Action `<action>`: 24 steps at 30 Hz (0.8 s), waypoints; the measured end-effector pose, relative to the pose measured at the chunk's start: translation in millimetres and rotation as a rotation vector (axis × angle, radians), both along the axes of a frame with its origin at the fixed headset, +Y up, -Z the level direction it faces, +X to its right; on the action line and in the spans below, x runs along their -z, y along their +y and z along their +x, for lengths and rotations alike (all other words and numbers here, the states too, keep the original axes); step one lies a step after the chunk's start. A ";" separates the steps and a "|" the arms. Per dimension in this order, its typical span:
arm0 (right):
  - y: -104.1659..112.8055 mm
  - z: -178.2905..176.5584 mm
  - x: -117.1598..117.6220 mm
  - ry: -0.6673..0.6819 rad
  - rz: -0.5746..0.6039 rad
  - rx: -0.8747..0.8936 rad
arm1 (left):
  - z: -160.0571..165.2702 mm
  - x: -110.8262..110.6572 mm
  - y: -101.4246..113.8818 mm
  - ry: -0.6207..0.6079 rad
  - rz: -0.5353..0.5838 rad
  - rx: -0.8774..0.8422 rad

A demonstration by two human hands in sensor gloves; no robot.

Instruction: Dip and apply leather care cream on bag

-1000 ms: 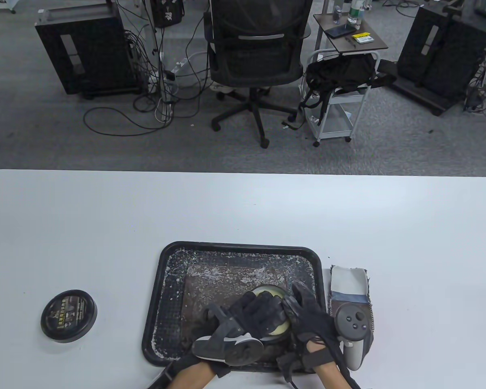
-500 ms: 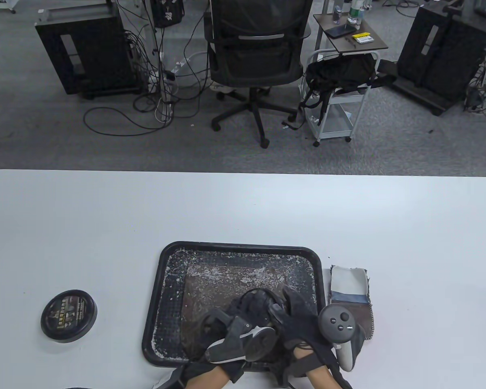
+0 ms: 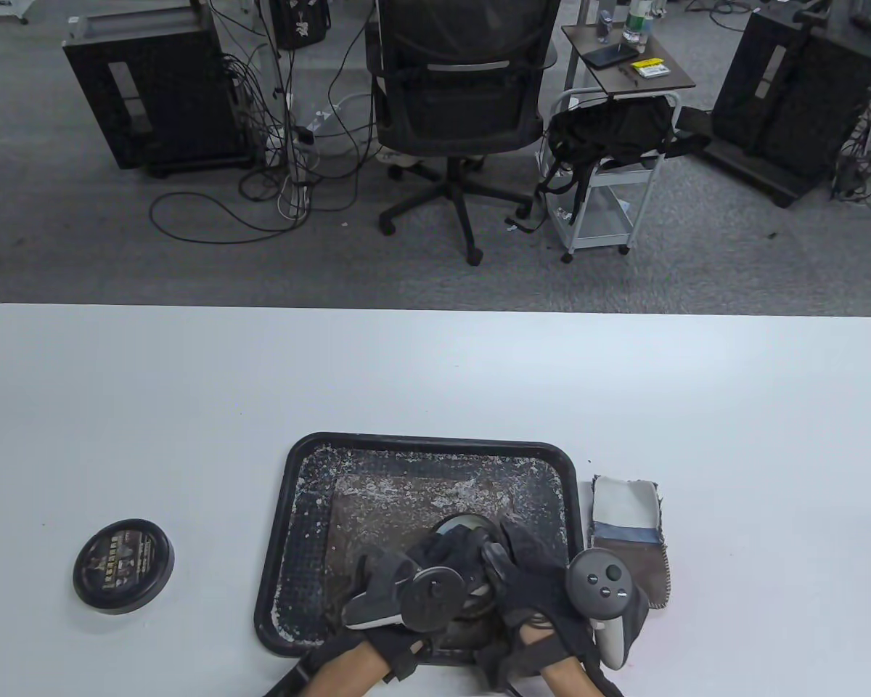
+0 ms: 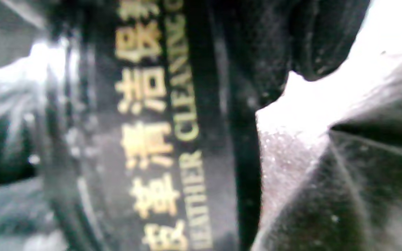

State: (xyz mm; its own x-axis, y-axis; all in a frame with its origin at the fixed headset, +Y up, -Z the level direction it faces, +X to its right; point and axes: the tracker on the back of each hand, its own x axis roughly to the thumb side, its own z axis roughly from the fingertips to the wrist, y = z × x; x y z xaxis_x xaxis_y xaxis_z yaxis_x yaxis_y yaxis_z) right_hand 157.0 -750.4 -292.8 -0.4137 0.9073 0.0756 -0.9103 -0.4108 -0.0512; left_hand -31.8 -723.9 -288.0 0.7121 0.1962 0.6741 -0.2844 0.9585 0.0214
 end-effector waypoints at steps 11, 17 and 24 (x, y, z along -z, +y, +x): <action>-3.3 10.6 1.9 -0.022 -0.040 0.080 | 11.1 -13.5 2.9 -0.089 0.108 0.056; 2.3 4.4 -2.8 -0.024 -0.034 0.020 | 16.5 -11.9 2.5 0.106 0.063 0.081; 5.6 0.9 -4.6 -0.049 -0.039 -0.052 | 13.6 -6.4 2.4 0.185 -0.002 0.050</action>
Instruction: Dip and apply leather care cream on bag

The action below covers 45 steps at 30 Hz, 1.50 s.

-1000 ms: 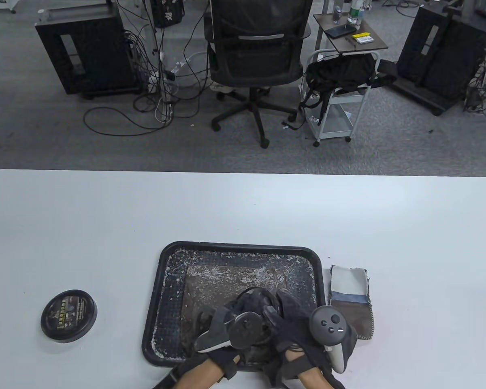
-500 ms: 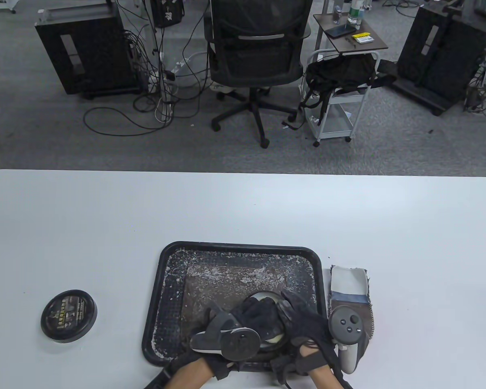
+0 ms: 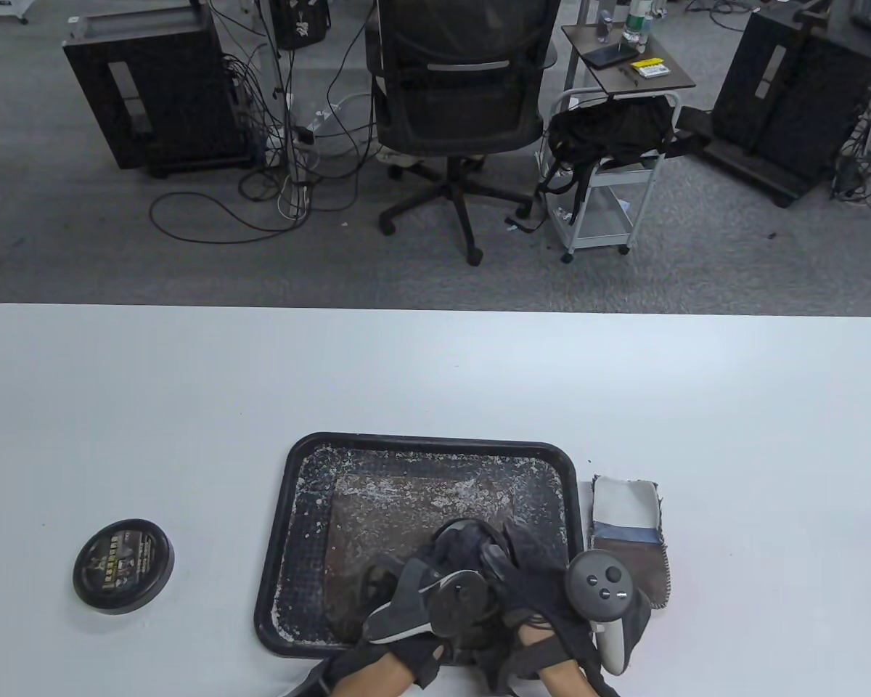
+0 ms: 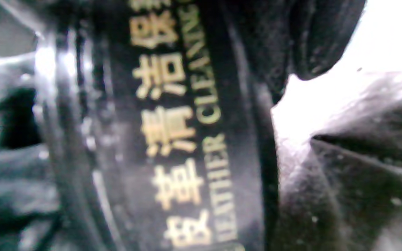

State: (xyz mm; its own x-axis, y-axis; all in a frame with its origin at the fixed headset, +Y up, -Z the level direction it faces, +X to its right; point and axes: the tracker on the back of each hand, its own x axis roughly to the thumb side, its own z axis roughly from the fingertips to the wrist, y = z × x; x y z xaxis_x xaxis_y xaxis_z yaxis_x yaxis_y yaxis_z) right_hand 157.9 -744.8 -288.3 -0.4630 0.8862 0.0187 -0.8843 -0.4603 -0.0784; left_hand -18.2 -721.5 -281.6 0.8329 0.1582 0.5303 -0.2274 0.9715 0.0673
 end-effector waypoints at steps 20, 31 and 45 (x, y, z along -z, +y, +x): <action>13.0 108.0 10.3 -0.331 0.034 0.261 | -18.4 -20.7 25.5 -0.132 0.214 -0.405; 6.7 207.4 -5.4 -0.719 0.028 0.269 | -19.0 -18.9 24.0 -0.134 0.189 -0.392; -24.3 242.1 -9.4 -0.878 -0.136 0.224 | -23.7 -12.8 21.0 -0.095 0.168 -0.364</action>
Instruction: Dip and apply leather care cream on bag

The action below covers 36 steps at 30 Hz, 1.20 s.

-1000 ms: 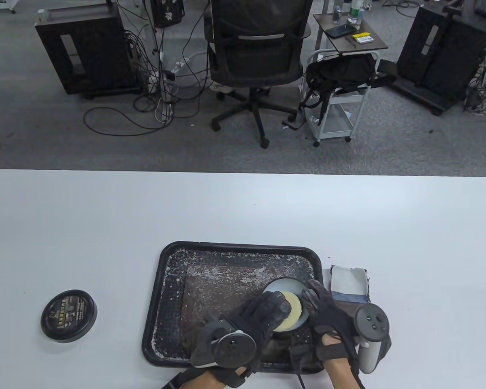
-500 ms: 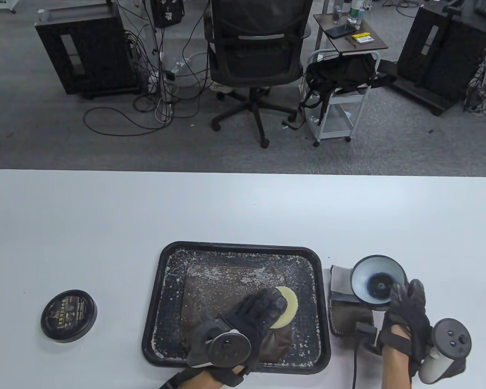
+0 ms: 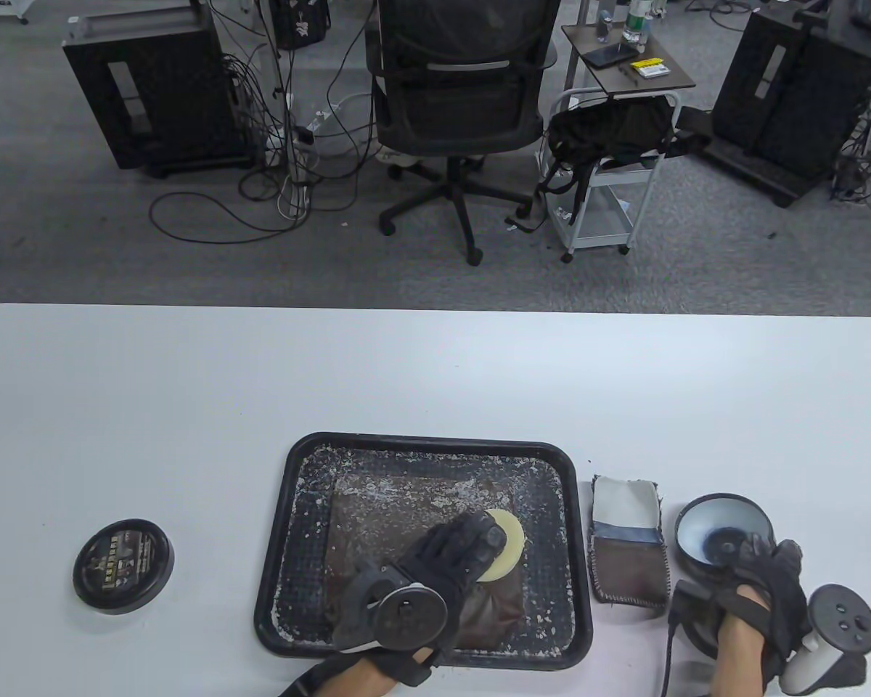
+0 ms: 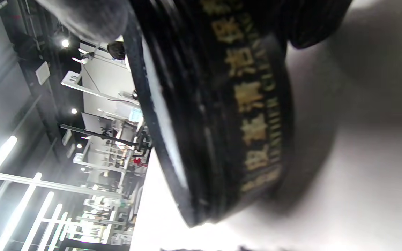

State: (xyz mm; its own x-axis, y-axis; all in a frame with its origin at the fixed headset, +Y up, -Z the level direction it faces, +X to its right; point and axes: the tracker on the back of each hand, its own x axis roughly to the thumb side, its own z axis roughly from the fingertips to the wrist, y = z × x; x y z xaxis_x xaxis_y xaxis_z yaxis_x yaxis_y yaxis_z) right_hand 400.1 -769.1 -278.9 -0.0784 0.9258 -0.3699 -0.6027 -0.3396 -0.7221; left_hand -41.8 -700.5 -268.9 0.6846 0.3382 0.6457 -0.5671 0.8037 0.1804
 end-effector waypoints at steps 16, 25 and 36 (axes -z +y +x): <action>14.5 -9.5 8.5 0.093 -0.151 -0.247 | -4.4 3.5 -0.9 0.029 -0.011 0.001; 53.8 -43.7 10.4 0.213 -0.074 -0.626 | -6.1 5.2 -1.7 0.045 -0.017 0.014; 75.9 -157.5 17.5 0.691 0.107 -0.946 | -12.2 10.0 -2.7 0.118 -0.038 0.040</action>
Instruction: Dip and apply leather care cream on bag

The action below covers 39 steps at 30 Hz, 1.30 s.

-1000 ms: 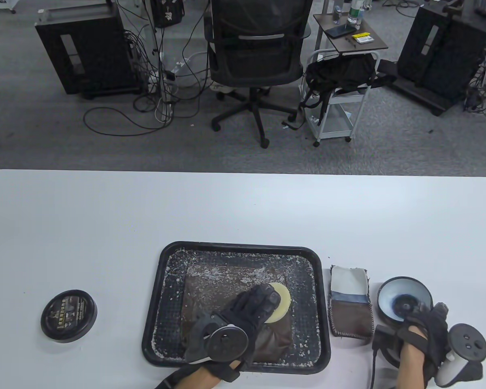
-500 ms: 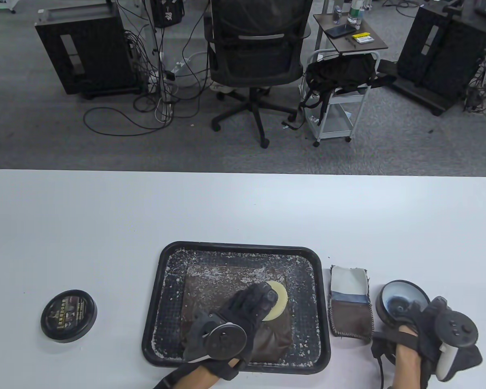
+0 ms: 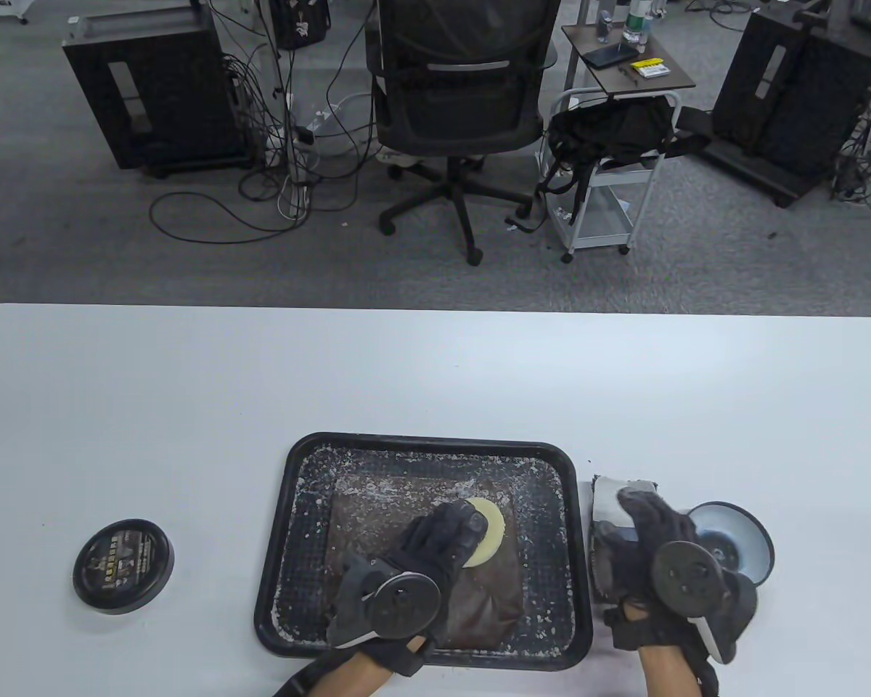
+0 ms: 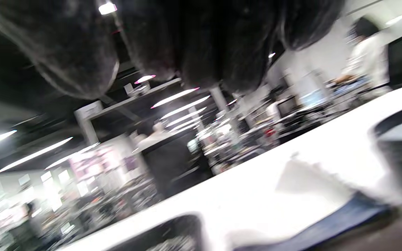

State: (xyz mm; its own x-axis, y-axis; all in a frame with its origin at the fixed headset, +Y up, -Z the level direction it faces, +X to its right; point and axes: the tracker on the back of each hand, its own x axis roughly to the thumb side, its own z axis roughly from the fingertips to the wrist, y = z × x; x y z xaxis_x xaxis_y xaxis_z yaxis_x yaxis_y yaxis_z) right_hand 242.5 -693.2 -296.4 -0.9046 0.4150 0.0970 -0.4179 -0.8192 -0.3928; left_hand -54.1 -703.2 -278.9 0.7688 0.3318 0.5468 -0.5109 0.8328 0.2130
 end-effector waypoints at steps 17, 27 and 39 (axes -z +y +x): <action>-61.4 -92.2 11.5 0.539 -0.588 -0.335 | -1.0 27.0 -7.6 0.107 -0.102 0.183; -68.5 -86.5 17.6 0.565 -0.652 -0.187 | 29.7 38.3 -5.7 0.110 -0.118 0.343; -73.6 -84.2 19.0 0.517 -0.669 -0.125 | 76.4 74.5 -31.3 0.079 -0.221 0.391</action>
